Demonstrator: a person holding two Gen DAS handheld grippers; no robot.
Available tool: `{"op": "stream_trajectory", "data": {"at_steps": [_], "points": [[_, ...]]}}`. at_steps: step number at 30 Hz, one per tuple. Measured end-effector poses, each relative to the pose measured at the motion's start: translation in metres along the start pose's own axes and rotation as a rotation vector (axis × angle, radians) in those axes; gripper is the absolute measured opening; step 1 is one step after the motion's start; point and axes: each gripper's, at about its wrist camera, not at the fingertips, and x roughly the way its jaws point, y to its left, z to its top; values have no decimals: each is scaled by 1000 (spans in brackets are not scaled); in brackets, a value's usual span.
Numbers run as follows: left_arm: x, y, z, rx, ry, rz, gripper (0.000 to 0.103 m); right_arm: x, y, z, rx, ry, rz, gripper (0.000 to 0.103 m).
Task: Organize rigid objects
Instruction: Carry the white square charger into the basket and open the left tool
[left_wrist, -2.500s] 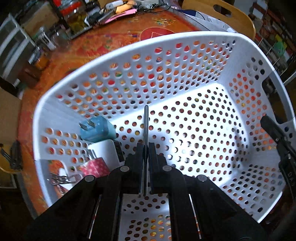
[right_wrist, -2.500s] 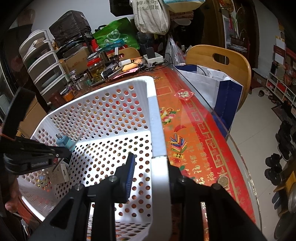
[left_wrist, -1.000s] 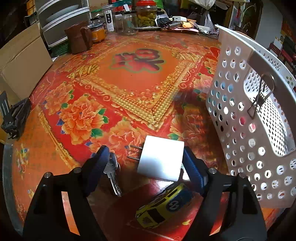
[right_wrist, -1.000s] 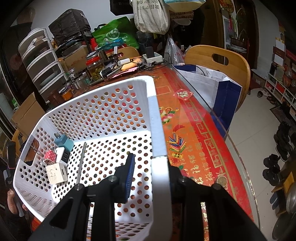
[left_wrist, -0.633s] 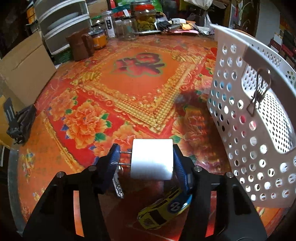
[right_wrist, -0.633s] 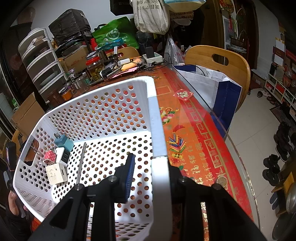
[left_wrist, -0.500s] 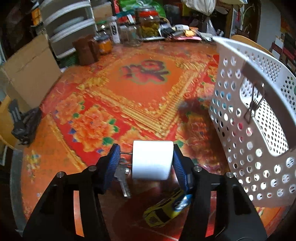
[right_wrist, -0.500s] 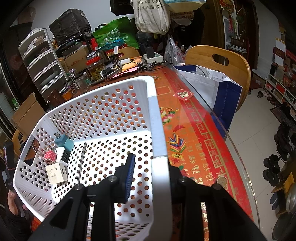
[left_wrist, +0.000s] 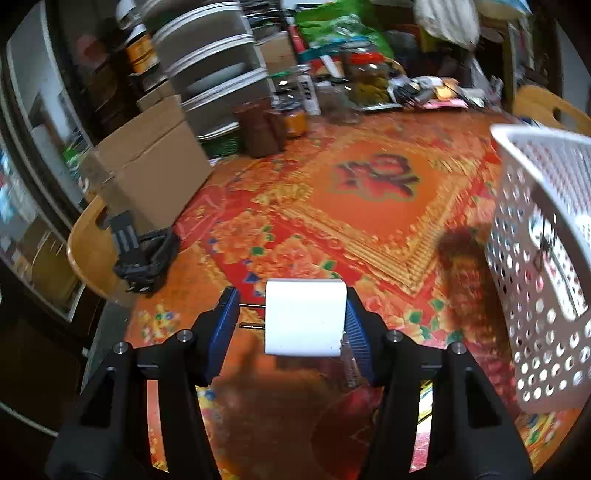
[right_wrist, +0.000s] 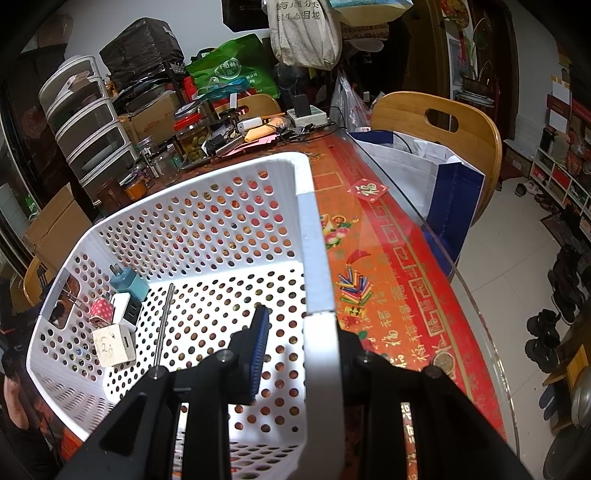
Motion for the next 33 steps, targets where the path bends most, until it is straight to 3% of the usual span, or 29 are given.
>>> {"op": "stream_trajectory", "data": {"at_steps": [5, 9, 19, 26, 30, 33], "points": [[-28, 15, 18, -45, -36, 88, 54, 0, 0, 1, -1, -2, 2, 28], [-69, 0, 38, -21, -124, 137, 54, 0, 0, 1, -1, -3, 3, 28], [-129, -100, 70, 178, -228, 72, 54, 0, 0, 2, 1, -4, 3, 28], [-110, -189, 71, 377, -113, -18, 54, 0, 0, 2, 0, -5, 6, 28], [-84, -238, 62, 519, 28, -115, 54, 0, 0, 2, 1, -5, 13, 29], [-76, -251, 62, 542, 79, -153, 54, 0, 0, 1, -2, -5, 16, 30]]}}
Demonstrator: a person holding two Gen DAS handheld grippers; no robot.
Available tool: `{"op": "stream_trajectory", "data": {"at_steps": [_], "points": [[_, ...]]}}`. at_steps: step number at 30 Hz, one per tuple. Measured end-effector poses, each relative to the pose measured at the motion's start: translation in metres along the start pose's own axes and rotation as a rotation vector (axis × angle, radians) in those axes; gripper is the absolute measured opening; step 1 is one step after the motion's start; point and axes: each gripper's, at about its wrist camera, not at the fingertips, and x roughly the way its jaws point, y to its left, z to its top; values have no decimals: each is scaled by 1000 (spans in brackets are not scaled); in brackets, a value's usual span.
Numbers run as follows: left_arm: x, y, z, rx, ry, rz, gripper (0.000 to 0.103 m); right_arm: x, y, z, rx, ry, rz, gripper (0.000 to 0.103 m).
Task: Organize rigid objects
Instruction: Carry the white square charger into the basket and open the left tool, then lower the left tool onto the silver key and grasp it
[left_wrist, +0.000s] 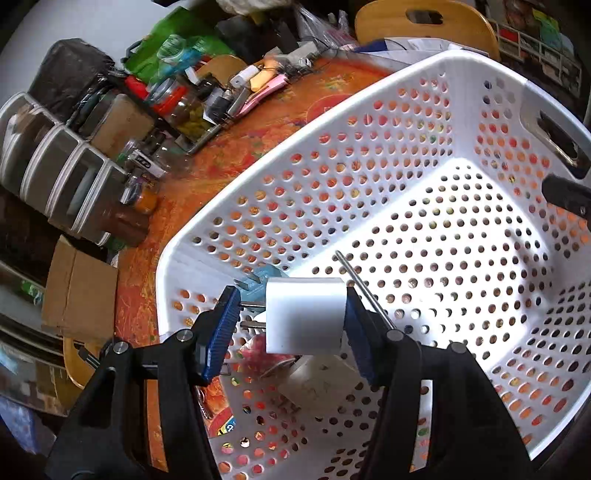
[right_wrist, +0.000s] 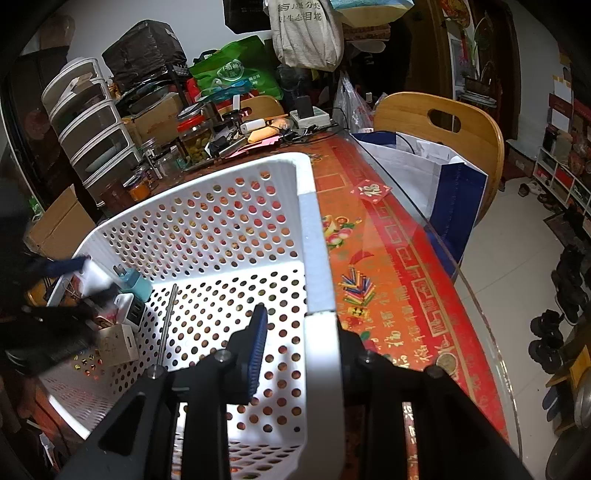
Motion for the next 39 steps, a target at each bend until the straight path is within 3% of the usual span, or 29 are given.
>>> {"op": "stream_trajectory", "data": {"at_steps": [8, 12, 15, 16, 20, 23, 24, 27, 29, 32, 36, 39], "points": [[8, -5, 5, 11, 5, 39, 55, 0, 0, -1, -1, -4, 6, 31], [6, -3, 1, 20, 0, 53, 65, 0, 0, -2, 0, -4, 6, 31], [-10, 2, -6, -5, -51, 37, 79, 1, 0, -2, -1, -3, 5, 32], [-17, 7, -10, -23, -73, 35, 79, 1, 0, -2, -2, -3, 5, 32], [-58, 62, -44, -191, -184, -18, 81, 1, 1, -3, -2, -1, 5, 32], [-79, 127, -88, -387, -253, -31, 102, 1, 1, -3, -4, 0, 5, 32], [-78, 148, -104, -444, -255, -21, 103, 0, 1, -3, -6, -1, 6, 32], [-45, 188, -143, -542, -152, 7, 103, 0, 0, -4, -6, -7, 10, 32], [-3, 201, -171, -593, -43, -14, 103, 0, -1, -3, -3, -7, 9, 32], [43, 202, -200, -621, 46, -59, 101, 1, -1, -2, -2, -5, 5, 32], [82, 201, -211, -662, 103, -118, 84, 1, 0, -2, -4, 0, -4, 32], [105, 197, -204, -670, 129, -170, 81, 1, 0, -2, -2, 2, -3, 32]]}}
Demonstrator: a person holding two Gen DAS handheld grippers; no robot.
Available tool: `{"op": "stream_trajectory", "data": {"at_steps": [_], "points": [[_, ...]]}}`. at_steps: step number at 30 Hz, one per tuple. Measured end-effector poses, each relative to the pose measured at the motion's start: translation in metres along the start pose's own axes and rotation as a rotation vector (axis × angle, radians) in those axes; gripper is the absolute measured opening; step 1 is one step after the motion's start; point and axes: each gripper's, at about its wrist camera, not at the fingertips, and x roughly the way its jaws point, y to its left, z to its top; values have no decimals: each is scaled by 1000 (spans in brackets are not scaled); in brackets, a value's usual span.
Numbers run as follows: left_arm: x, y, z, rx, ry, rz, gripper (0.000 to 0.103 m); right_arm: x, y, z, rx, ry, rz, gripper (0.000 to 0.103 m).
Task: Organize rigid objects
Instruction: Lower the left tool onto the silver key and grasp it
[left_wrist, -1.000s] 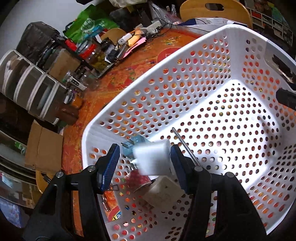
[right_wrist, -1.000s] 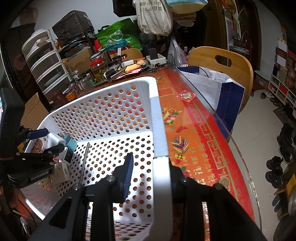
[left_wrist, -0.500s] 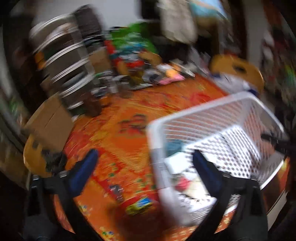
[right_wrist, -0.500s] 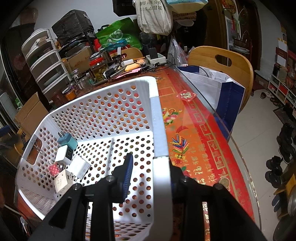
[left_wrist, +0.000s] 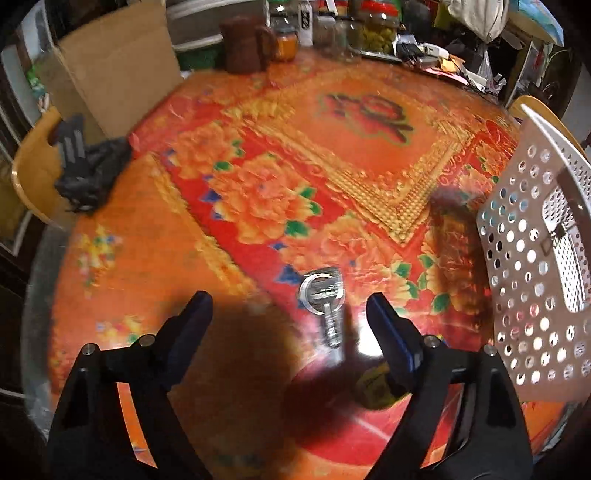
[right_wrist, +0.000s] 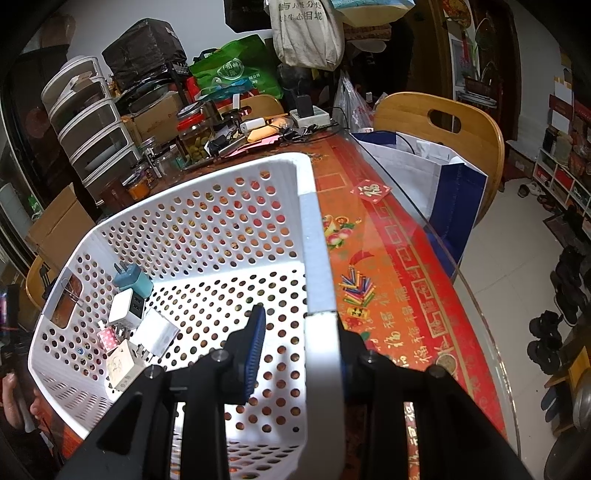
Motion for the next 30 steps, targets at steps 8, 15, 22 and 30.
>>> {"op": "stream_trajectory", "data": {"at_steps": [8, 15, 22, 30], "points": [[19, -16, 9, -26, 44, -26, 58, 0, 0, -1, -2, -2, 3, 32], [14, -10, 12, -70, 40, -13, 24, -1, 0, -2, -5, -6, 10, 32], [9, -14, 8, -60, 25, -24, 23, -1, -1, -1, -5, -6, 10, 32], [-7, -13, 11, -48, -6, -15, 13, -1, -1, -2, -5, -7, 10, 32]]}}
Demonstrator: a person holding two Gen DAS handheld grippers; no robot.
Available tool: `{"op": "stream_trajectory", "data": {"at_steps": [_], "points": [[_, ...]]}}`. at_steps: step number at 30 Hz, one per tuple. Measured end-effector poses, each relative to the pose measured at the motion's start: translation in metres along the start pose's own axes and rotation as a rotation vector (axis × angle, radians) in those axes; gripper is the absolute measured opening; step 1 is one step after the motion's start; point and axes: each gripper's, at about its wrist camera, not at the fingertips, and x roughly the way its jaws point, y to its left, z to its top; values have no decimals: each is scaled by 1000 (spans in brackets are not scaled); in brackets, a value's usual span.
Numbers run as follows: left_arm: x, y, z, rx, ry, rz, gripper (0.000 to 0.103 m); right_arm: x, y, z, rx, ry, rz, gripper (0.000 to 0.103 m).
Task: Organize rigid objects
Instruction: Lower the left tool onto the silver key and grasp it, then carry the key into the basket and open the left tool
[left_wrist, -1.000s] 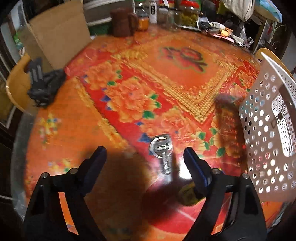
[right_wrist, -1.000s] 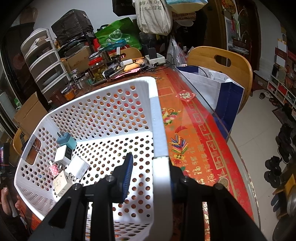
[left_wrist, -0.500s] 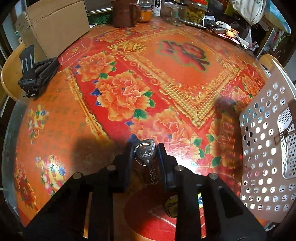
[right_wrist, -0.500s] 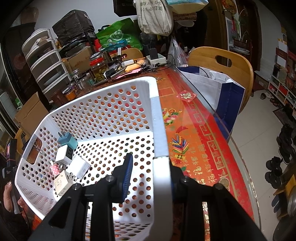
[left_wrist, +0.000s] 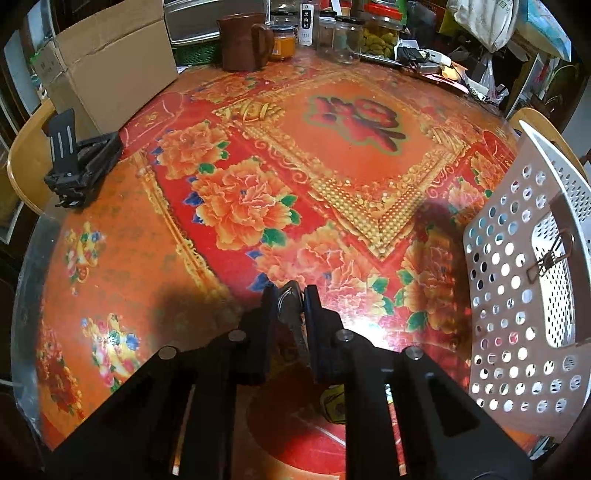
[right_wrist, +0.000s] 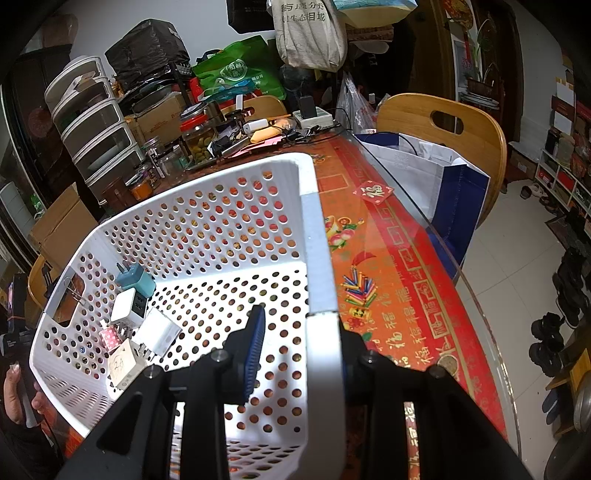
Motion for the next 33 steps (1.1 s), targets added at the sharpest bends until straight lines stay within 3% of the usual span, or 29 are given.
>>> {"op": "stream_trajectory", "data": {"at_steps": [4, 6, 20, 33], "points": [[-1, 0, 0, -2, -4, -1, 12, 0, 1, 0, -2, 0, 0, 32], [-5, 0, -1, -1, -13, -3, 6, 0, 1, 0, -1, 0, 0, 32], [-16, -8, -4, 21, -40, -8, 5, 0, 1, 1, -2, 0, 0, 32], [-72, -18, 1, 56, -133, -10, 5, 0, 1, 1, -2, -1, 1, 32]]}}
